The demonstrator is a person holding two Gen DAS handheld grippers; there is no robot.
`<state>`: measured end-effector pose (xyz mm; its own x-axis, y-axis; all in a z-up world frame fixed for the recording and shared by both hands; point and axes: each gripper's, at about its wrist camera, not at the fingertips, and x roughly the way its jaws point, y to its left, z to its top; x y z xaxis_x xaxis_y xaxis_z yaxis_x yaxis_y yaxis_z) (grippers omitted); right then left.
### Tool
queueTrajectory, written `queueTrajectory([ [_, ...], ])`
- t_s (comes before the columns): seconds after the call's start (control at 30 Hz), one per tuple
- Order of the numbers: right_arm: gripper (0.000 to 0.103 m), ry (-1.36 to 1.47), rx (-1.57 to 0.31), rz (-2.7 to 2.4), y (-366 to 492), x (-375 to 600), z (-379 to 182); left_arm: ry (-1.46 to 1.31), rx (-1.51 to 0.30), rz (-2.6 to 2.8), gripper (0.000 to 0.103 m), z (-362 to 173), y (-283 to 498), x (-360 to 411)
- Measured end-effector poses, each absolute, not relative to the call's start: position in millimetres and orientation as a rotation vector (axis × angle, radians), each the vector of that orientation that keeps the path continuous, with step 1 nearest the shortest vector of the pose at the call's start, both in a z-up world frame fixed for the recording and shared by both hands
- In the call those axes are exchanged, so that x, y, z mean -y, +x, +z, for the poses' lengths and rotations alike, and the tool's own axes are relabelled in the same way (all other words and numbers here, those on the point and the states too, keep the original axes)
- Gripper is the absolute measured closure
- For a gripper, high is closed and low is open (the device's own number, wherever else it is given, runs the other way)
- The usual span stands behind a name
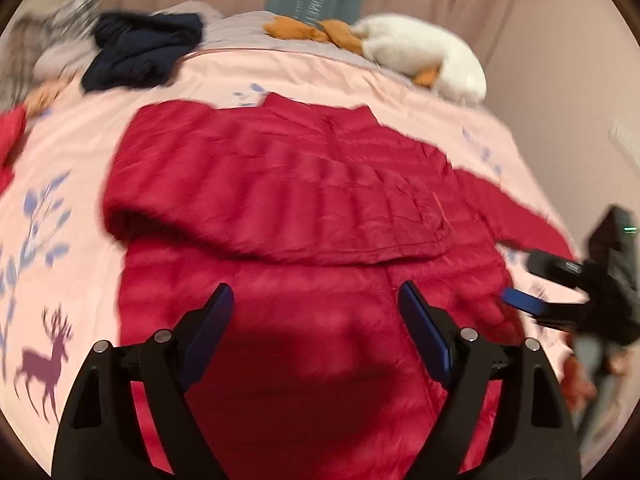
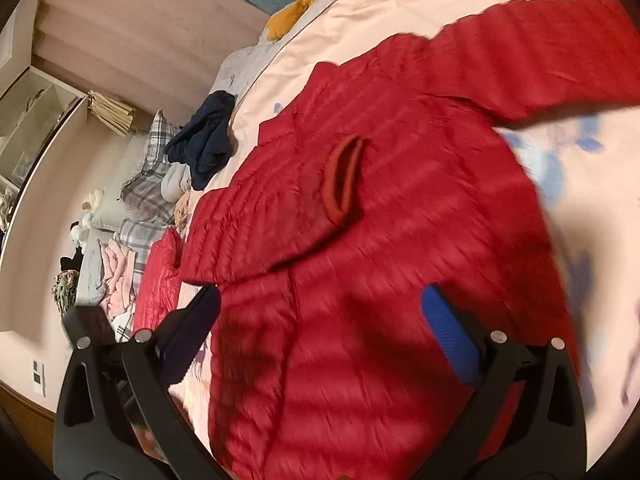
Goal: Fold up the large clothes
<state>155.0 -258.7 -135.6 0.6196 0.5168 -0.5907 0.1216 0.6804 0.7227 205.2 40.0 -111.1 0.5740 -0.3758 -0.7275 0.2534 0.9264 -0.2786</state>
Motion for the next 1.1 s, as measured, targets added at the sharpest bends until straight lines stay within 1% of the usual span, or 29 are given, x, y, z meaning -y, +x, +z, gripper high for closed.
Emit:
queueTrajectory([
  [0.13, 0.002, 0.810, -0.937, 0.228, 195.0, 247.7, -143.0, -0.291, -0.889, -0.309, 0.018, -116.8, 208.2, -93.8],
  [0.17, 0.003, 0.811, -0.946, 0.213, 205.6, 245.5, -145.2, -0.361, -0.893, -0.303, 0.018, -119.5, 211.6, -110.3],
  [0.23, 0.017, 0.794, -0.951, 0.178, 222.9, 239.6, -147.8, -0.504, -0.888, -0.306, 0.018, -125.1, 216.7, -136.9],
  [0.27, 0.033, 0.771, -0.962, 0.142, 232.7, 236.6, -149.7, -0.572, -0.880, -0.310, 0.018, -128.5, 219.9, -149.4],
  [0.3, 0.060, 0.743, -0.985, 0.109, 243.5, 233.7, -152.9, -0.653, -0.871, -0.317, 0.018, -132.8, 224.9, -162.4],
  [0.33, 0.074, 0.721, -1.002, 0.084, 250.4, 232.4, -155.0, -0.693, -0.873, -0.324, 0.018, -135.4, 228.9, -167.9],
  [0.4, 0.087, 0.692, -1.013, 0.055, 262.3, 232.0, -155.0, -0.798, -0.887, -0.374, 0.018, -144.9, 243.9, -175.4],
  [0.47, 0.089, 0.639, -0.979, 0.043, 265.5, 231.2, -143.8, -0.839, -0.903, -0.393, 0.019, -150.4, 257.2, -172.5],
  [0.6, 0.089, 0.606, -0.890, 0.064, 271.1, 239.1, -111.7, -0.868, -0.927, -0.413, 0.018, -160.5, 285.7, -155.5],
  [0.77, 0.089, 0.536, -0.824, 0.036, 274.6, 254.5, -90.6, -0.877, -0.860, -0.251, 0.018, -169.3, 310.1, -156.2],
  [0.87, 0.089, 0.508, -0.874, -0.004, 282.1, 264.1, -112.7, -0.918, -0.831, -0.198, 0.019, -177.5, 312.3, -164.9],
  [0.97, 0.088, 0.472, -0.951, -0.046, 290.5, 268.6, -147.0, -0.863, -0.879, -0.177, 0.020, -182.4, 315.6, -162.3],
  [1.03, 0.086, 0.473, -0.964, -0.040, 292.5, 270.2, -159.1, -0.807, -0.916, -0.165, 0.020, -181.2, 316.7, -157.4],
  [1.1, 0.077, 0.476, -0.963, -0.031, 290.5, 272.2, -157.9, -0.702, -0.982, -0.140, 0.020, -176.3, 312.0, -157.4],
])
